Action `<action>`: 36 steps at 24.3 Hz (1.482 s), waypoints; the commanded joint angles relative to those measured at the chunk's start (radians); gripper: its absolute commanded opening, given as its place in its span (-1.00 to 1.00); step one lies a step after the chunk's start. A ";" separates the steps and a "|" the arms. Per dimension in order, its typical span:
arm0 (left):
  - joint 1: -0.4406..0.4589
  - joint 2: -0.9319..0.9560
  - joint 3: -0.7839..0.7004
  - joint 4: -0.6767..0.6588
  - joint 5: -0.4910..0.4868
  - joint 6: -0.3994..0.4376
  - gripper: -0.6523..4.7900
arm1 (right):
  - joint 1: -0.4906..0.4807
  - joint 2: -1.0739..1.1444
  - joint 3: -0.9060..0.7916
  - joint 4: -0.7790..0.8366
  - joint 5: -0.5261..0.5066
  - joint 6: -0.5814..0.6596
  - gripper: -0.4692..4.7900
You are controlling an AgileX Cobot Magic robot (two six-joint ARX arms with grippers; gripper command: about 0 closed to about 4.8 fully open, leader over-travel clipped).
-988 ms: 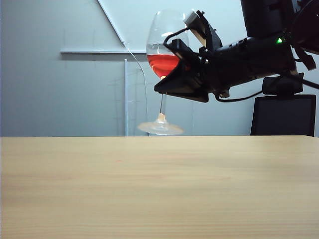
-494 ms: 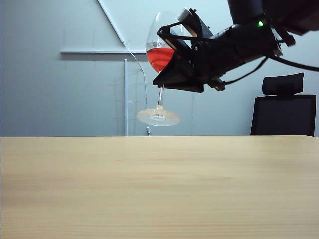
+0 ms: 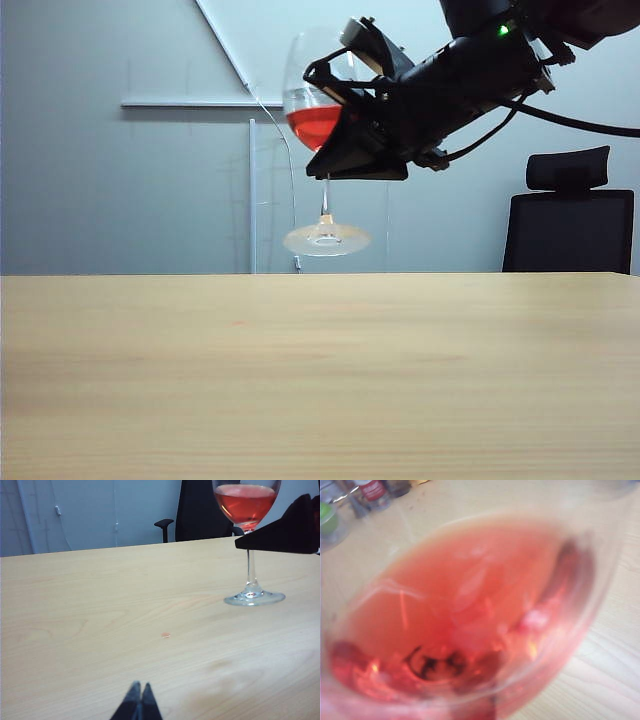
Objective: Gently pick up the goblet, rotate it counterclockwise for two full turns (viewing from above), and then place it back on the table.
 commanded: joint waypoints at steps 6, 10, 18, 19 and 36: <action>0.001 0.002 0.004 0.009 0.000 0.001 -0.78 | 0.018 -0.011 0.071 -0.153 -0.049 -0.253 -0.85; 0.001 0.002 0.004 0.009 0.000 0.001 -0.78 | 0.021 -0.013 0.071 -0.134 -0.110 -0.312 -0.85; 0.001 0.002 0.004 0.009 0.000 0.001 -0.78 | 0.026 -0.013 0.069 -0.106 -0.356 -0.422 -0.85; 0.001 0.002 0.004 0.009 0.000 0.001 -0.78 | 0.026 -0.013 0.069 -0.105 -0.376 -0.422 -0.85; 0.001 0.002 0.004 0.009 0.000 0.001 -0.78 | 0.025 -0.078 -0.251 0.748 -0.333 0.044 -0.85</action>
